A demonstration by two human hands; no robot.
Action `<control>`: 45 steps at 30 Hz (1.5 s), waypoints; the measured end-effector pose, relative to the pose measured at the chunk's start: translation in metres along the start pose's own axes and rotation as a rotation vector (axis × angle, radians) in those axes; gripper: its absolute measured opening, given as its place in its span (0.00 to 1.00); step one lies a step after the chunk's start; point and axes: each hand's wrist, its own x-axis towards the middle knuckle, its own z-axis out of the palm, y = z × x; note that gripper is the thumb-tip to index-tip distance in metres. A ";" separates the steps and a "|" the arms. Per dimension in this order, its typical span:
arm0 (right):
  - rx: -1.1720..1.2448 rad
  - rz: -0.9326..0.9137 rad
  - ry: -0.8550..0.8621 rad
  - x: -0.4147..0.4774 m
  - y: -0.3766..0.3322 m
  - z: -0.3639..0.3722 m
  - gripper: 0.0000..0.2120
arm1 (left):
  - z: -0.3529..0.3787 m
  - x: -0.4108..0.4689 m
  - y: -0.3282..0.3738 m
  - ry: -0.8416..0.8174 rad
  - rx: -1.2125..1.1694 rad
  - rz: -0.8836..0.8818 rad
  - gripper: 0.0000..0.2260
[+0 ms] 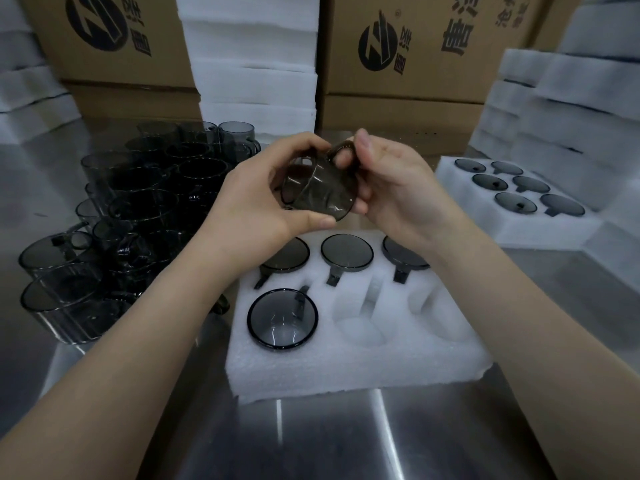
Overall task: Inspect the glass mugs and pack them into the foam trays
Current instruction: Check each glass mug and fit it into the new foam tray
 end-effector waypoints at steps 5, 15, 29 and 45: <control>0.186 -0.038 -0.026 -0.002 -0.003 -0.002 0.11 | 0.002 -0.001 -0.001 0.024 -0.166 -0.010 0.28; -0.265 -0.028 -0.034 -0.006 0.003 0.004 0.18 | -0.004 -0.001 0.001 0.046 -0.132 -0.079 0.28; -0.180 -0.042 0.096 -0.004 0.003 0.007 0.10 | 0.000 0.001 -0.001 0.062 -0.168 -0.105 0.27; -0.168 0.017 0.075 -0.003 0.005 0.006 0.09 | 0.003 -0.002 0.003 0.063 -0.253 -0.140 0.25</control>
